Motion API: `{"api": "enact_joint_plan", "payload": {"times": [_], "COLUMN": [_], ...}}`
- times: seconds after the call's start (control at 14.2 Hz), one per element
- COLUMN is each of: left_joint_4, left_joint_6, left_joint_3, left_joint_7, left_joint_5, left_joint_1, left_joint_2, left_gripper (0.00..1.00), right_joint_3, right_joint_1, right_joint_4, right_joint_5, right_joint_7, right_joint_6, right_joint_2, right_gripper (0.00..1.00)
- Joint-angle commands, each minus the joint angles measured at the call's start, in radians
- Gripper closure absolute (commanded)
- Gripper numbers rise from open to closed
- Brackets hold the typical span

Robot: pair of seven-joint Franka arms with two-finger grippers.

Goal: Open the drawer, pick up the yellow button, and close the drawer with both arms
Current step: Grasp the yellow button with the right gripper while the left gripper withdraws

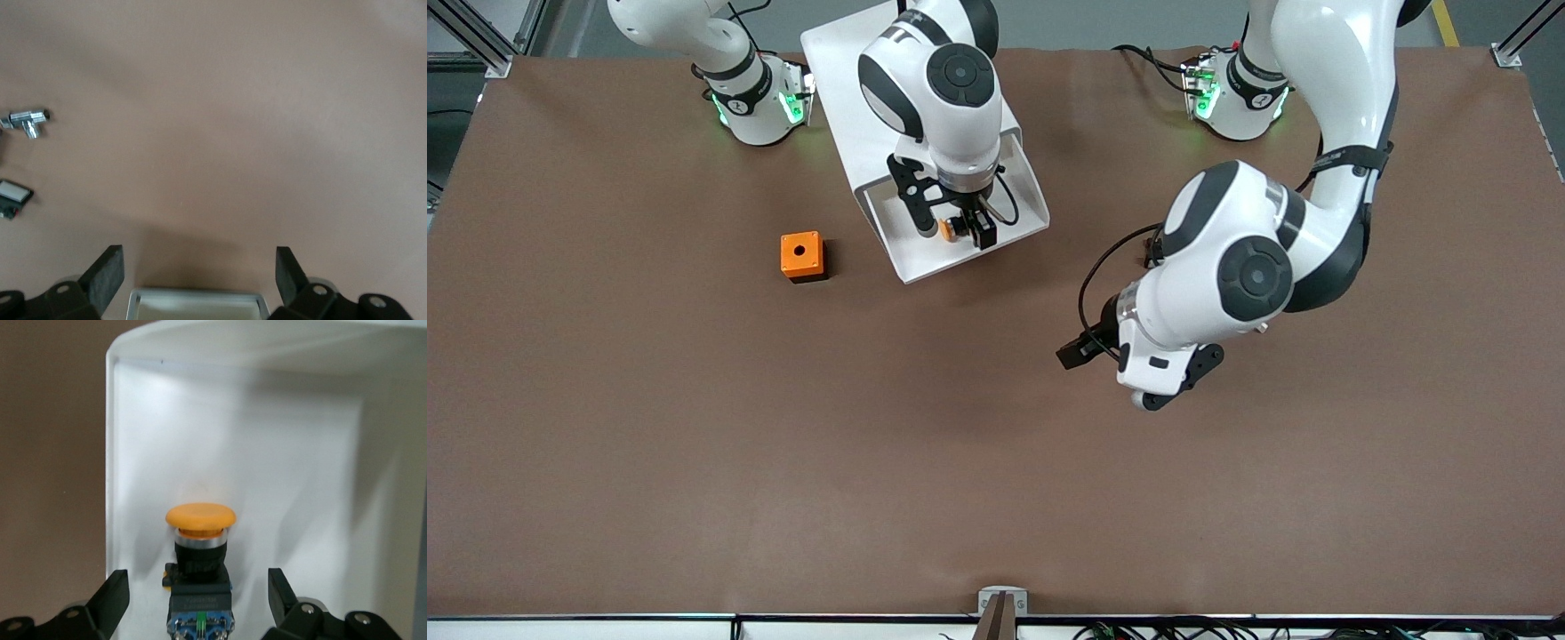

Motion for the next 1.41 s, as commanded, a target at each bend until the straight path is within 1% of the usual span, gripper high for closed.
{"api": "enact_joint_plan", "payload": {"times": [0.0, 0.07, 0.14, 0.21, 0.35, 0.42, 0.57, 0.64, 0.71, 0.85, 0.99, 1.06, 1.2, 1.34], "left_joint_4": [-0.076, -0.092, -0.11, -0.125, -0.142, -0.144, -0.154, -0.159, -0.162, -0.165, -0.165, -0.168, -0.175, -0.175], "left_joint_6": [0.068, 0.069, 0.075, 0.089, 0.101, 0.101, 0.101, 0.101, 0.1, 0.095, 0.095, 0.092, 0.091, 0.091], "left_joint_3": [0.01, 0.008, 0.008, 0.008, 0.008, 0.01, 0.008, 0.005, -0.001, -0.002, -0.002, -0.002, -0.002, -0.004], "left_joint_7": [-0.08, -0.102, -0.112, -0.116, -0.117, -0.117, -0.116, -0.105, -0.103, -0.105, -0.105, -0.103, -0.105, -0.103], "left_joint_5": [0.074, 0.114, 0.148, 0.163, 0.166, 0.168, 0.183, 0.183, 0.183, 0.182, 0.182, 0.182, 0.18, 0.176], "left_joint_1": [-0.034, -0.044, -0.063, -0.069, -0.078, -0.083, -0.084, -0.089, -0.104, -0.116, -0.123, -0.123, -0.121, -0.123], "left_joint_2": [-0.029, -0.035, -0.038, -0.04, -0.049, -0.049, -0.049, -0.051, -0.046, -0.045, -0.043, -0.046, -0.049, -0.051], "left_gripper": [0.0, 0.0, 0.0, 0.0, 0.0, 0.0, 0.0, 0.0, 0.0, 0.0, 0.0, 0.0, 0.0, 0.0], "right_joint_3": [-0.01, -0.01, -0.01, -0.008, -0.008, -0.008, -0.008, -0.008, -0.01, -0.011, -0.011, -0.014, -0.016, -0.018], "right_joint_1": [0.011, 0.011, 0.011, 0.011, 0.019, 0.02, 0.02, 0.019, 0.01, -0.012, -0.056, -0.087, -0.163, -0.249], "right_joint_4": [0.007, 0.007, 0.007, 0.007, 0.009, 0.009, 0.015, 0.018, 0.025, 0.05, 0.065, 0.087, 0.162, 0.183], "right_joint_5": [-0.025, -0.025, -0.025, -0.025, -0.024, -0.021, -0.013, -0.011, -0.01, -0.008, 0.004, 0.022, 0.039, 0.039], "right_joint_7": [-0.021, -0.022, -0.024, -0.024, -0.019, -0.019, -0.025, -0.024, -0.027, -0.057, -0.141, -0.203, -0.37, -0.584], "right_joint_6": [-0.034, -0.036, -0.036, -0.032, -0.029, -0.025, -0.025, -0.027, -0.027, -0.038, -0.045, -0.071, -0.169, -0.214], "right_joint_2": [0.005, 0.005, 0.005, 0.005, 0.005, 0.006, 0.005, 0.005, 0.005, 0.003, -0.009, -0.012, -0.014, -0.021], "right_gripper": [0.13, 0.16, 0.22, 0.28, 0.32, 0.4, 0.8, 0.97, 1.0, 1.0, 1.0, 1.0, 1.0, 1.0]}}
